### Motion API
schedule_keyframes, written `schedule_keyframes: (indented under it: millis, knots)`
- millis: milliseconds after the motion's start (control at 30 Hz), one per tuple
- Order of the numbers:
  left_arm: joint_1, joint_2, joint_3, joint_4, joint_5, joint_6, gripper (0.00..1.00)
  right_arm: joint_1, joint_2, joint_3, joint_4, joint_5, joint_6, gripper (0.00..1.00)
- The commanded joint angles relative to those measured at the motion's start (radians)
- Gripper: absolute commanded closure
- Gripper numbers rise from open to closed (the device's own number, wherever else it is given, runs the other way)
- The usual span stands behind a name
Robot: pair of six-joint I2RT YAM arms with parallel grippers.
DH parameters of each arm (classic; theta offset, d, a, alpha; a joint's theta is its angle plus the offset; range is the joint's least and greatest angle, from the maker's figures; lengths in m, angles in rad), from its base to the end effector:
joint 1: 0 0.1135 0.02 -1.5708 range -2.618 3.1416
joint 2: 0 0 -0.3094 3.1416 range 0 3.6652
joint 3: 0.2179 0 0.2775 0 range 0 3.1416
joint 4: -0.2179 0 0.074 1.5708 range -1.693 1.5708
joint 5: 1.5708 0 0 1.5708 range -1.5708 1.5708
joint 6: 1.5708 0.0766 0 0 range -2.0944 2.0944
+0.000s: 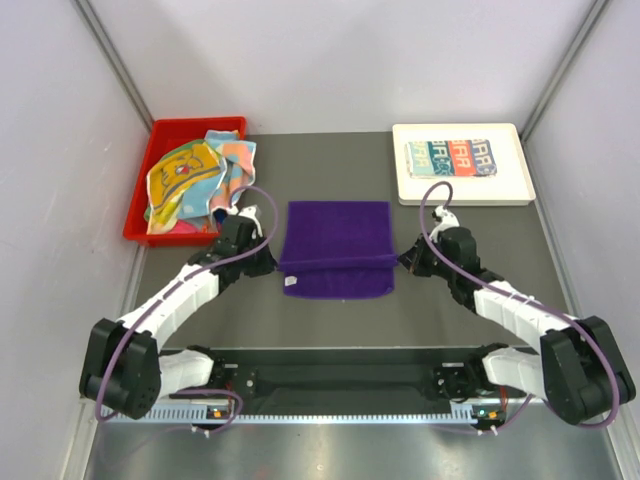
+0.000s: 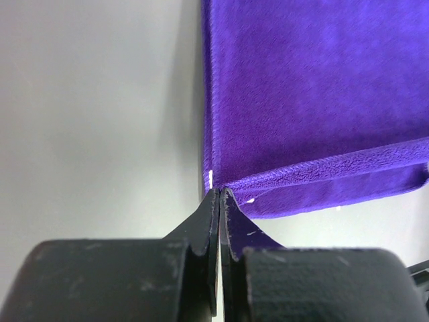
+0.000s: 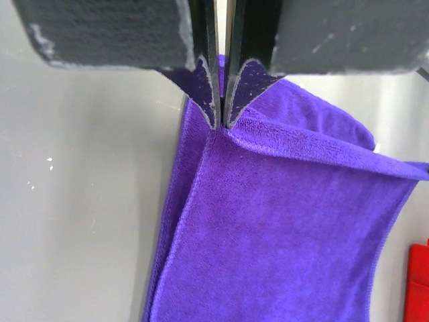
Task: Fold and stack the towels
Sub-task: Fold the towel
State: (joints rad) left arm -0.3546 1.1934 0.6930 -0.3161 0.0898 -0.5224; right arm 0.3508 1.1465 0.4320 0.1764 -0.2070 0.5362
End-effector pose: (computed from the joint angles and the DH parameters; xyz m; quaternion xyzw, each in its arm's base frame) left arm 0.2559 -0.1021 0.2142 -0.0614 0.9269 -0.1940 0.3154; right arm 0.2430 0.1057 0.1869 0.0293 0.8660 0.2919 0.4050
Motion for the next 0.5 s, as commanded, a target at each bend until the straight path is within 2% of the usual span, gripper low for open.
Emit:
schedule_keyframes:
  millis: [0,433,467]
  knots:
    - [-0.003,0.005,-0.050,0.031,-0.004,-0.004,1.00,0.007,0.015,-0.025,0.058,0.012,0.002,1.00]
    - [-0.030,0.120,-0.127,0.129,-0.007,-0.021,1.00,0.010,0.101,-0.099,0.172,-0.005,0.019,1.00]
    - [-0.030,0.118,-0.127,0.127,-0.005,-0.021,1.00,0.010,0.099,-0.102,0.173,-0.008,0.018,0.97]
